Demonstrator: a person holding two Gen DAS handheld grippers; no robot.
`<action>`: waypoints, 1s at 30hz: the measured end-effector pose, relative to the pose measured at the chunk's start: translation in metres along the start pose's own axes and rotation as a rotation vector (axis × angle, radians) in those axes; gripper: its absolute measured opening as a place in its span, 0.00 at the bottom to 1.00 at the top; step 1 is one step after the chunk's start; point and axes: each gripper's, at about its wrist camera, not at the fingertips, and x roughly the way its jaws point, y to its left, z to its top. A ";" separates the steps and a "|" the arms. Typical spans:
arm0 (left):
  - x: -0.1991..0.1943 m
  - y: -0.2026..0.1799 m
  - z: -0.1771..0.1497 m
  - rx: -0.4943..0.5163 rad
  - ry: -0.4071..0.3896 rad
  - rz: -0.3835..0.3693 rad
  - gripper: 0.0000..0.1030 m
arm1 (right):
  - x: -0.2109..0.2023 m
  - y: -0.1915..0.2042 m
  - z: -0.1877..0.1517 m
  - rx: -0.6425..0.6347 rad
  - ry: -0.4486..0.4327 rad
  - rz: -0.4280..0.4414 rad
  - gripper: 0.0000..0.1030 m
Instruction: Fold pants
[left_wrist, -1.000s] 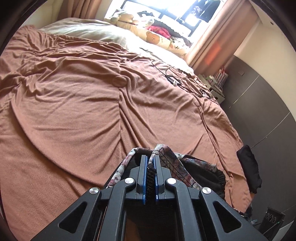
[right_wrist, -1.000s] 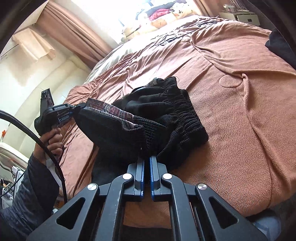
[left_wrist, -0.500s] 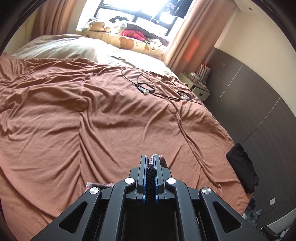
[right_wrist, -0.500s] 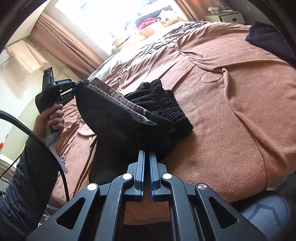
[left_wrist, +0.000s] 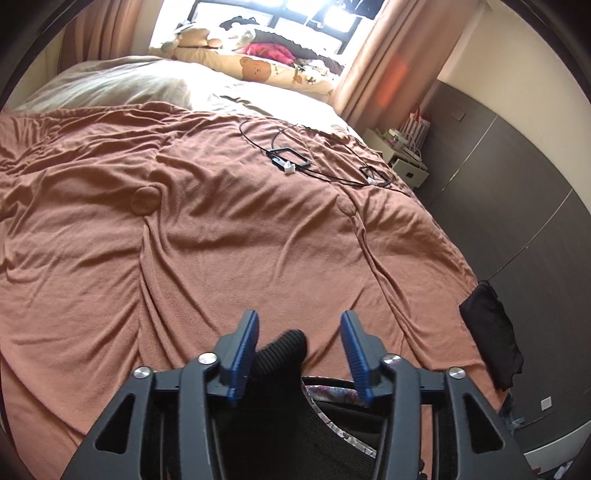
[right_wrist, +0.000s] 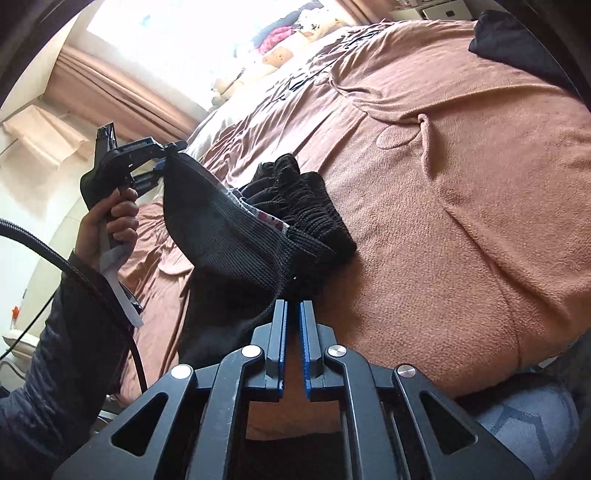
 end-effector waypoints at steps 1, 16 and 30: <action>-0.004 0.002 -0.001 0.003 -0.011 0.006 0.55 | 0.004 -0.003 0.002 0.015 0.008 0.013 0.23; -0.039 0.031 -0.066 -0.076 0.053 0.014 0.55 | 0.047 -0.042 0.019 0.192 0.021 0.192 0.43; -0.055 0.040 -0.153 -0.130 0.176 0.064 0.55 | 0.016 -0.007 0.006 0.048 -0.053 0.144 0.04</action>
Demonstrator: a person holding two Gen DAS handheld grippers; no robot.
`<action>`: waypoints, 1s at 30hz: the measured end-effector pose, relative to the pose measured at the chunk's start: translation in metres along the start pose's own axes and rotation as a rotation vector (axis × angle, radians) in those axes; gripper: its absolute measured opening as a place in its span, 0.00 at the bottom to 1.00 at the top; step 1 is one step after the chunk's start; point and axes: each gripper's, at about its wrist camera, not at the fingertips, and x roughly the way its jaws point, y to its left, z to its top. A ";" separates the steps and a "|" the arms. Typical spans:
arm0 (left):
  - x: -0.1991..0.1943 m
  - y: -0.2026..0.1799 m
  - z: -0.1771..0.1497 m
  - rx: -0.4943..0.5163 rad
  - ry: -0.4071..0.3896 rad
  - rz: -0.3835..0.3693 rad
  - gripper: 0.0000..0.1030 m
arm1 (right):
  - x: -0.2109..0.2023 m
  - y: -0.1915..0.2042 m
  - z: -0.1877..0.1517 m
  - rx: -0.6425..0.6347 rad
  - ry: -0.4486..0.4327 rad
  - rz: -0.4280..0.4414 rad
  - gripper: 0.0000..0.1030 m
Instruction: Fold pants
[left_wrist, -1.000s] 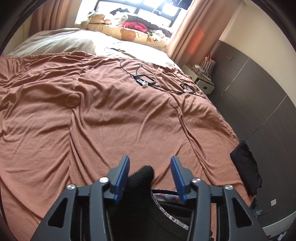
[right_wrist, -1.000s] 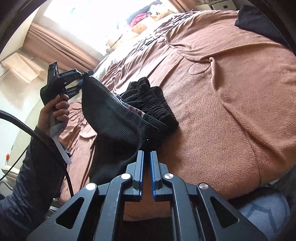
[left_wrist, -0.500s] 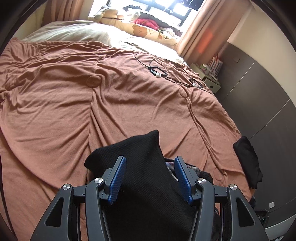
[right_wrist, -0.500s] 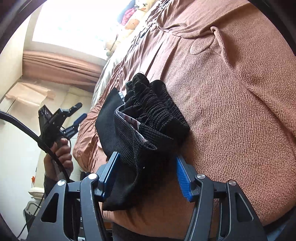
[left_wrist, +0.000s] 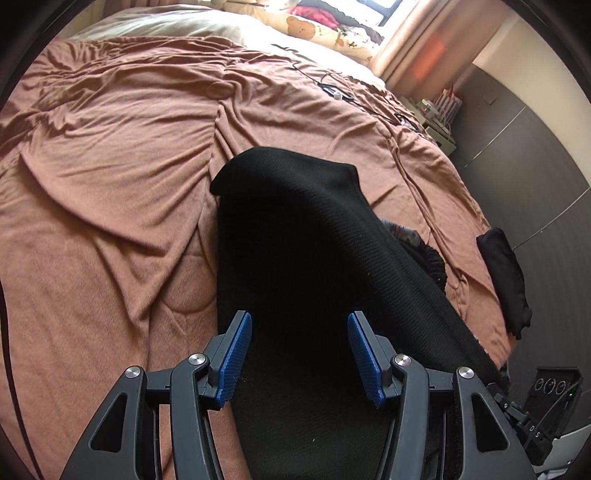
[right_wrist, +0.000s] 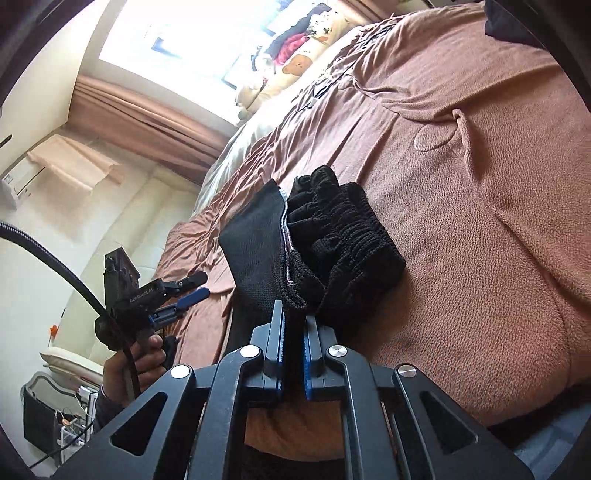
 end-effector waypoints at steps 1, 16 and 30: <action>0.001 0.002 -0.005 -0.005 0.009 0.003 0.55 | -0.002 0.004 -0.002 -0.014 -0.006 -0.009 0.04; 0.018 0.010 -0.060 -0.028 0.135 0.077 0.55 | -0.040 0.024 -0.042 -0.096 0.010 -0.095 0.04; -0.005 0.022 -0.061 -0.032 0.093 0.048 0.55 | -0.058 0.003 -0.018 -0.026 0.015 -0.135 0.24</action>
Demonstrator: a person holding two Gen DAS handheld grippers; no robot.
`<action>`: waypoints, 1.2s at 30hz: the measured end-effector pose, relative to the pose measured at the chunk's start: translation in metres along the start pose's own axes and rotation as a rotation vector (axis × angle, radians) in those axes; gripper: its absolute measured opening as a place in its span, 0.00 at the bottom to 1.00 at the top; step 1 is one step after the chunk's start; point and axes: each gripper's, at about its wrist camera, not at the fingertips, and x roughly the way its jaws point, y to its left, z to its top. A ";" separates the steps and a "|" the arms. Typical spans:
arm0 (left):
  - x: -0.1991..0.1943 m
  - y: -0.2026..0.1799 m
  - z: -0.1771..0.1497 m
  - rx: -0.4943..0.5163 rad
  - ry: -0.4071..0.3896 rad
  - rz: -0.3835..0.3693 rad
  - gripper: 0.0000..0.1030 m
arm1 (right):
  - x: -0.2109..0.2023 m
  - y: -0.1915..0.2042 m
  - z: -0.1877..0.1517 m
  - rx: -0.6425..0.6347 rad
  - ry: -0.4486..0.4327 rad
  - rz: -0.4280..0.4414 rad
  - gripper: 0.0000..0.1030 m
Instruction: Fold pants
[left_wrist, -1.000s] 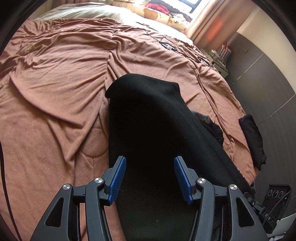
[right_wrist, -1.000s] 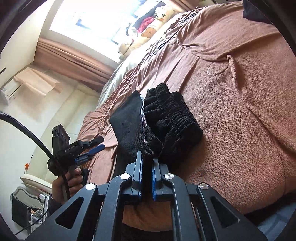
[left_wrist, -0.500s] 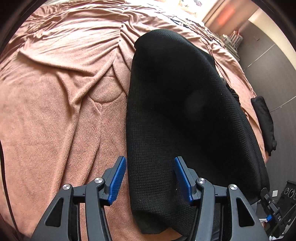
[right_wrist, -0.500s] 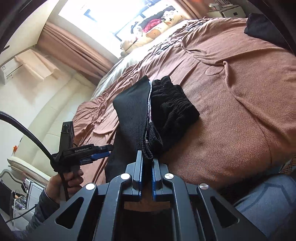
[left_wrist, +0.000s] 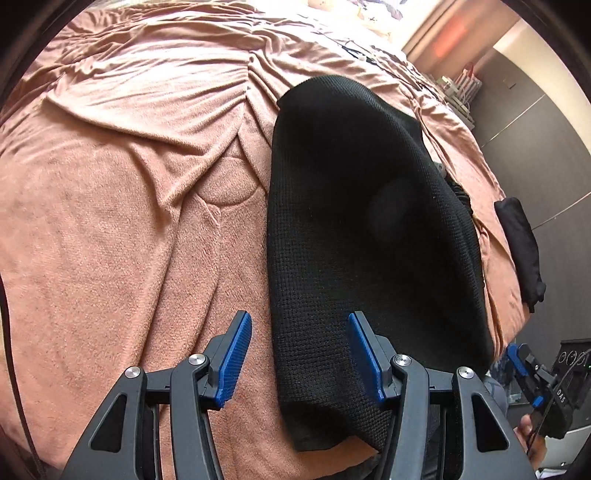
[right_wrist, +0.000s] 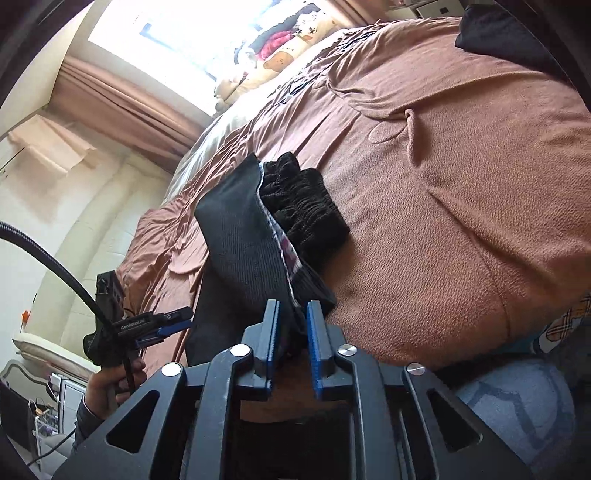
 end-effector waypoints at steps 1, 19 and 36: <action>-0.003 0.001 0.002 0.000 -0.007 -0.002 0.55 | -0.003 -0.002 0.004 0.005 -0.014 0.004 0.30; 0.002 0.005 0.028 -0.038 -0.030 -0.035 0.55 | 0.075 0.039 0.116 -0.157 0.142 0.169 0.47; 0.025 0.014 0.037 -0.061 0.005 -0.033 0.55 | 0.206 0.054 0.168 -0.116 0.355 0.153 0.47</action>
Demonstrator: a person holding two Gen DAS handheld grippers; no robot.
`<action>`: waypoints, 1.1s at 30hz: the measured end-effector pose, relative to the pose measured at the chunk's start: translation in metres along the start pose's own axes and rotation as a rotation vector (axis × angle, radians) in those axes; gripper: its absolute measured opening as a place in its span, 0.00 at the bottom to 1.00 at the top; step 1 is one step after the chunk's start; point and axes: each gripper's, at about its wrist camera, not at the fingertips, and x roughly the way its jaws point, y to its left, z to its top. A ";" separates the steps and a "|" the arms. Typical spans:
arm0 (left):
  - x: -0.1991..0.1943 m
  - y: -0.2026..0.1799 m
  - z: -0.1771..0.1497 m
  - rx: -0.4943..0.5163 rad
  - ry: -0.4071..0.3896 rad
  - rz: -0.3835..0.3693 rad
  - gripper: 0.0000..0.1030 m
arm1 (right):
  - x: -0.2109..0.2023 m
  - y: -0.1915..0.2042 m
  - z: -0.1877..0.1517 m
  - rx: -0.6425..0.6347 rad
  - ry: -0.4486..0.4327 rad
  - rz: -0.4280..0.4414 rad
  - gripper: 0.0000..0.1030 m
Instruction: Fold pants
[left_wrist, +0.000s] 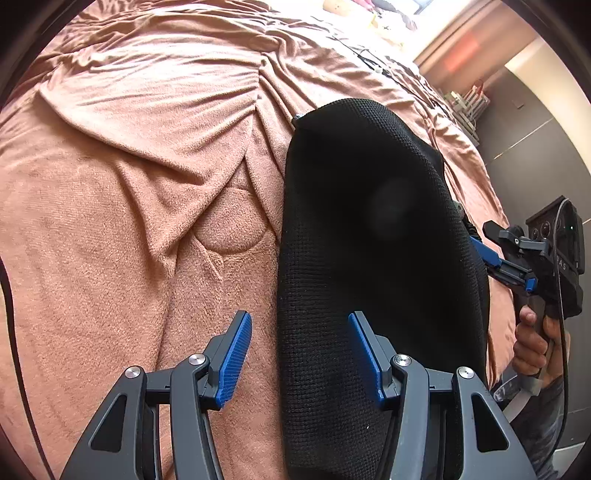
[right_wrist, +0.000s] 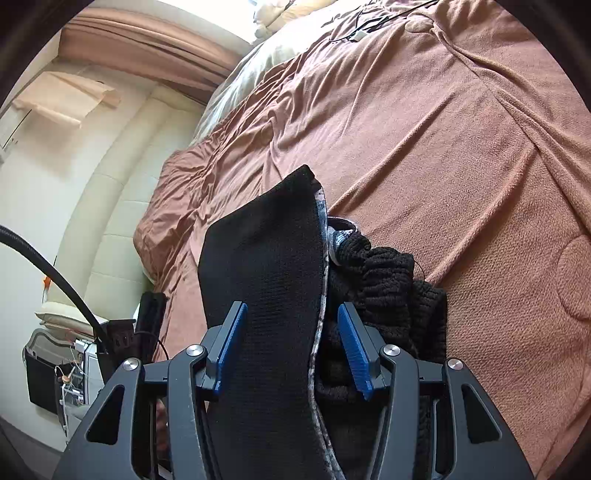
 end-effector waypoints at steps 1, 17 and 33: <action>0.002 -0.001 0.000 0.003 0.005 0.002 0.55 | 0.004 0.000 0.004 0.002 0.013 -0.002 0.47; 0.016 0.001 -0.003 0.006 0.042 0.034 0.55 | 0.061 0.012 0.060 0.035 0.193 0.054 0.11; -0.009 0.012 -0.018 0.023 0.021 0.022 0.55 | 0.033 0.100 0.047 -0.269 0.051 -0.009 0.02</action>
